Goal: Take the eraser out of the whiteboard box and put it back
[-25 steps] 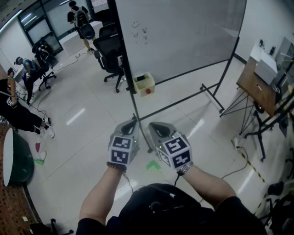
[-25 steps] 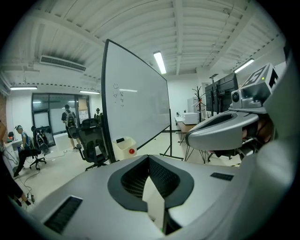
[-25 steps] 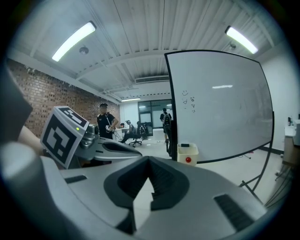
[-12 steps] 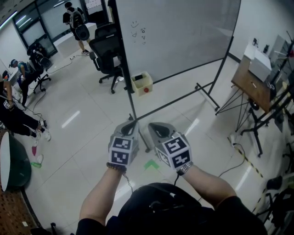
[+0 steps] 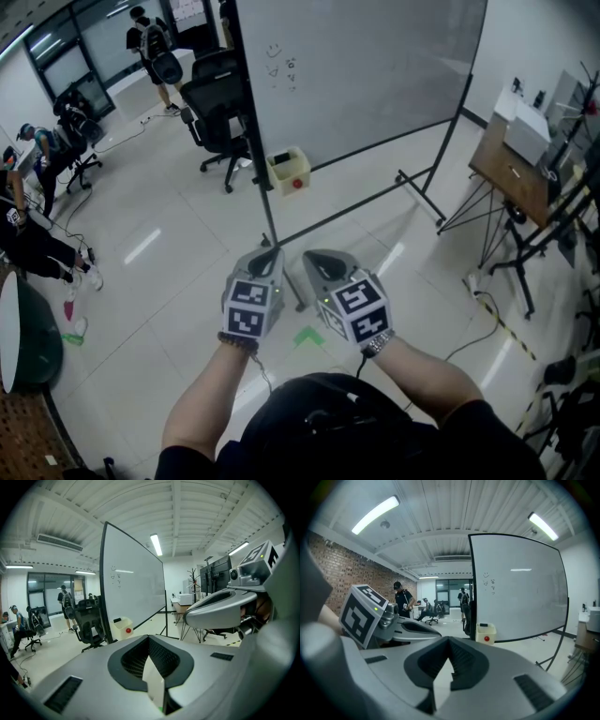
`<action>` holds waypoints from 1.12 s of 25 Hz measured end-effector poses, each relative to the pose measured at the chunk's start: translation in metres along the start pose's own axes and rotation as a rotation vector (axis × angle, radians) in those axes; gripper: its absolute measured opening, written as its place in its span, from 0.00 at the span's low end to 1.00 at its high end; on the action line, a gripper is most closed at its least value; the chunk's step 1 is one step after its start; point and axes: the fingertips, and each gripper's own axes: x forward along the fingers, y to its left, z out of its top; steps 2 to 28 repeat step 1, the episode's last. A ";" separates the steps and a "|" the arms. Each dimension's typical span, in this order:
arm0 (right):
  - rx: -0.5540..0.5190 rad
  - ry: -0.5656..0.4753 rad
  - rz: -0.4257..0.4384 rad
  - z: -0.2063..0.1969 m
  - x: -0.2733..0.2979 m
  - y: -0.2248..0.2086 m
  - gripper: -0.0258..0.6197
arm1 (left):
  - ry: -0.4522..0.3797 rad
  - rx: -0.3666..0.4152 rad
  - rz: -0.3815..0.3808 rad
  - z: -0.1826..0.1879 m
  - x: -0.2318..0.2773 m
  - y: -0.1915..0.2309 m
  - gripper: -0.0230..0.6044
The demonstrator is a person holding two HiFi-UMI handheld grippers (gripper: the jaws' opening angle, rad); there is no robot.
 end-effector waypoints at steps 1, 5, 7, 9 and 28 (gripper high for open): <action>0.000 0.000 0.000 0.000 -0.001 0.000 0.08 | 0.000 0.000 -0.001 0.000 0.000 -0.001 0.04; 0.000 0.000 0.000 0.000 -0.001 0.000 0.08 | 0.000 0.000 -0.001 0.000 0.000 -0.001 0.04; 0.000 0.000 0.000 0.000 -0.001 0.000 0.08 | 0.000 0.000 -0.001 0.000 0.000 -0.001 0.04; 0.000 0.000 0.000 0.000 -0.001 0.000 0.08 | 0.000 0.000 -0.001 0.000 0.000 -0.001 0.04; 0.000 0.000 0.000 0.000 -0.001 0.000 0.08 | 0.000 0.000 -0.001 0.000 0.000 -0.001 0.04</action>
